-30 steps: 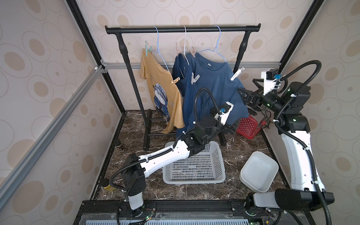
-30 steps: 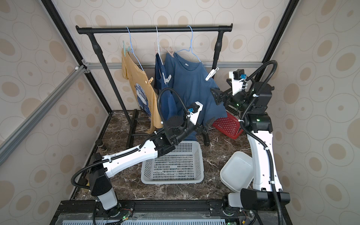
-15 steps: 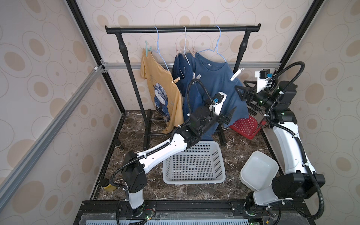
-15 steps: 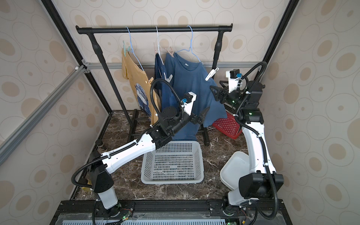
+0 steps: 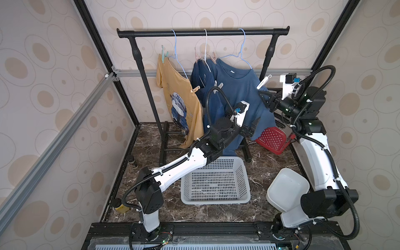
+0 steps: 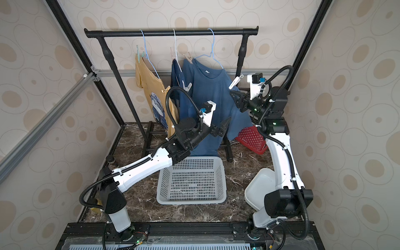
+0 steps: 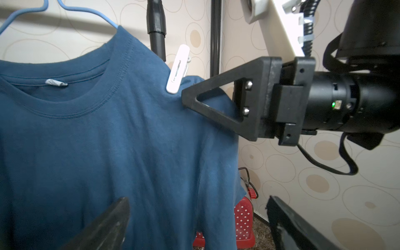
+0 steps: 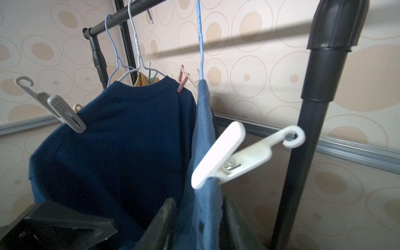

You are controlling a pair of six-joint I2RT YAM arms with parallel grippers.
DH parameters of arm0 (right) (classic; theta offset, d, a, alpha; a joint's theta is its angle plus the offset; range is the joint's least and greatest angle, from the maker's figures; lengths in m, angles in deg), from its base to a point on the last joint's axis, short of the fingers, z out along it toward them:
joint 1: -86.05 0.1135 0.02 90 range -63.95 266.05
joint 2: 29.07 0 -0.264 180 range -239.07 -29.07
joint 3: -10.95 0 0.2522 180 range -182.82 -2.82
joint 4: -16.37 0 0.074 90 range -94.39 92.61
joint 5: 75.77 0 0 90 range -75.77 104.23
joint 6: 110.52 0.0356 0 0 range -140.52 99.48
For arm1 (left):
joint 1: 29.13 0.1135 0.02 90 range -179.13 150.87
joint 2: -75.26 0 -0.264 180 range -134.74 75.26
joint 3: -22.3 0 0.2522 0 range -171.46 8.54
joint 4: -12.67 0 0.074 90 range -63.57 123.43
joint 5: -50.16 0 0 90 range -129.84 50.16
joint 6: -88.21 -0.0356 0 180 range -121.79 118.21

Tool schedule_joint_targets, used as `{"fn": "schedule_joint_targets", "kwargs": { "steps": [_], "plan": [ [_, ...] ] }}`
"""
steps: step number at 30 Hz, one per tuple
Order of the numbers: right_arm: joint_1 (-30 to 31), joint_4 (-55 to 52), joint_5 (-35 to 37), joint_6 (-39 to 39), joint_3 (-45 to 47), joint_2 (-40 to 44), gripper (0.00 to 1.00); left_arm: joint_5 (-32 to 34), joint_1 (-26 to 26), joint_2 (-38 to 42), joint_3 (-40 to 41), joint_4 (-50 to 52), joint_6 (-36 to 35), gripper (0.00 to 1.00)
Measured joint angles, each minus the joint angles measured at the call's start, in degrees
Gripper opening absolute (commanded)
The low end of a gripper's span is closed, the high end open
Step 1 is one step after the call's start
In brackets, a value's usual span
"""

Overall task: Remove the clothespins securing t-shirts to the hanger
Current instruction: Pick up the hanger from the clothes rail.

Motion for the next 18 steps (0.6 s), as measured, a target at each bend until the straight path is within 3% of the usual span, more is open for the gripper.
{"fn": "schedule_joint_targets", "kwargs": {
  "steps": [10, 18],
  "plan": [
    [0.59, -1.03, 1.95, 0.92, -0.96, -0.87, 0.01, 1.25, 0.20, 0.17, 1.36, 0.07, -0.02, 0.99],
    [2.67, -1.09, 5.09, 1.20, -0.96, -0.68, 0.00, 2.56, 0.22, 1.07, 2.38, 0.46, -0.68, 0.99]
  ]
}}
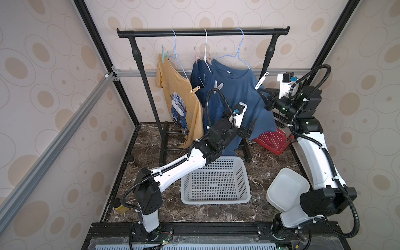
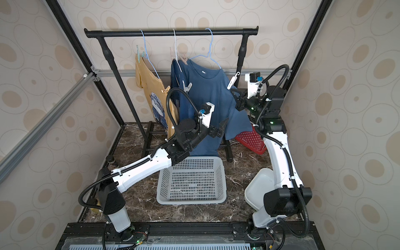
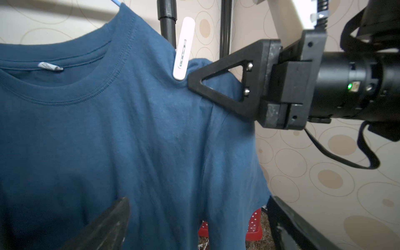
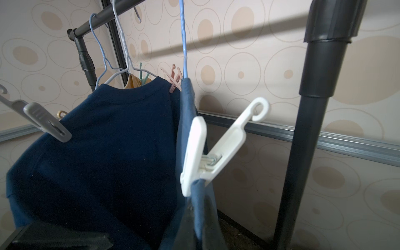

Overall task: Remove the clothespins securing t-shirts to the hanger
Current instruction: Pick up the hanger from the clothes rail.

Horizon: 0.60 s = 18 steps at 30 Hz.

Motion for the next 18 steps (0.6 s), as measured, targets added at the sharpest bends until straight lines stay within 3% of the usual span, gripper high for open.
{"fn": "schedule_joint_targets", "kwargs": {
  "steps": [18],
  "plan": [
    [0.79, 0.11, 5.31, 3.63, 0.00, 6.19, 0.00, 0.87, 0.20, 4.55, 6.14, 0.07, 0.44, 0.99]
  ]
}}
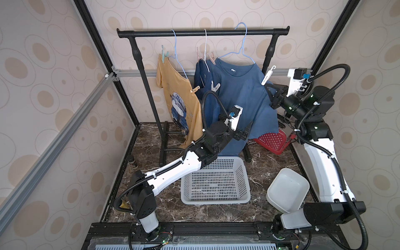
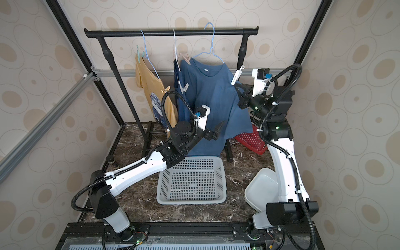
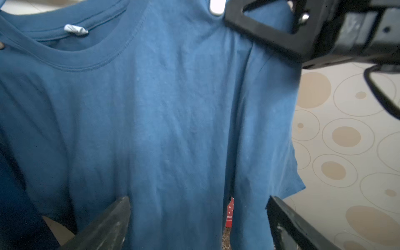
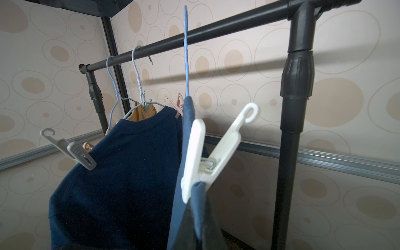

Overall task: Remove the clothespins securing t-shirts to the hanger
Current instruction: Pick up the hanger from the clothes rail.

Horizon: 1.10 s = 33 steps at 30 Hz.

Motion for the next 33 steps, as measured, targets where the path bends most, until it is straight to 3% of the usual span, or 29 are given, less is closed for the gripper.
{"fn": "schedule_joint_targets", "kwargs": {
  "steps": [15, 33],
  "plan": [
    [0.00, -3.02, 1.14, -0.96, -2.47, 1.84, 0.00, -0.02, 0.00, 1.16, 1.27, -0.04, 2.49, 0.99],
    [0.00, -11.96, 4.31, -7.32, 4.61, 18.38, 0.00, -2.43, 0.00, 8.37, 6.49, 0.48, 4.79, 0.99]
  ]
}}
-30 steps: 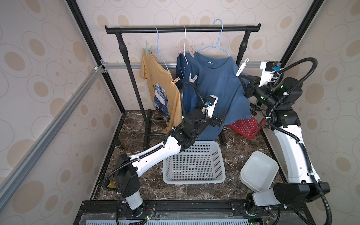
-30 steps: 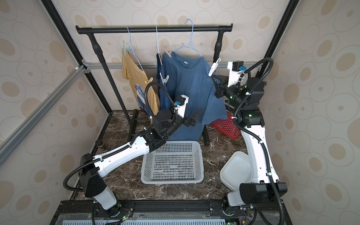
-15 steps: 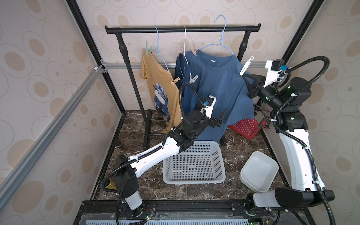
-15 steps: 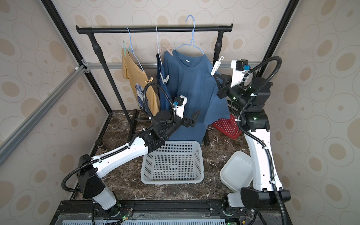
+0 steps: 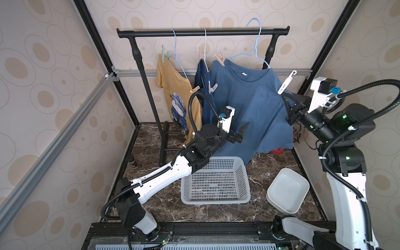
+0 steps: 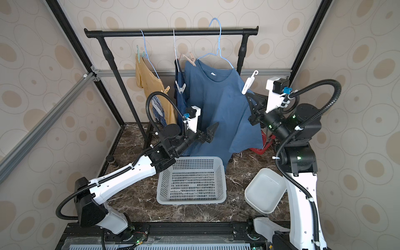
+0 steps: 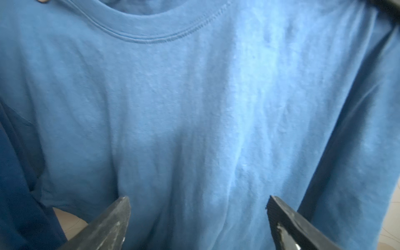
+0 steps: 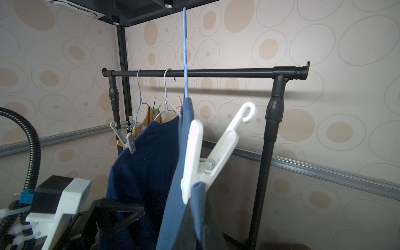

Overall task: Remove the clothespins securing t-shirts to the hanger
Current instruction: Pick up the hanger from the clothes rail.

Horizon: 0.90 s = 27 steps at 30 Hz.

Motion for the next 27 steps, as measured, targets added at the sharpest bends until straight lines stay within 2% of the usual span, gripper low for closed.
{"fn": "schedule_joint_targets", "kwargs": {
  "steps": [7, 15, 27],
  "plan": [
    [0.00, -3.13, 0.92, -0.76, -1.49, 1.77, 0.00, 0.39, 0.00, 3.96, 3.85, 0.52, 0.00, 0.99],
    [0.00, -6.45, 0.42, -0.59, -11.43, 1.33, 0.00, 1.44, 0.02, 6.99, 6.75, 1.18, 0.00, 0.99],
    [0.00, -3.13, -5.49, 6.29, -20.72, -1.01, 0.00, 2.95, 0.68, 11.37, 10.80, 4.20, 0.00, 0.99]
  ]
}}
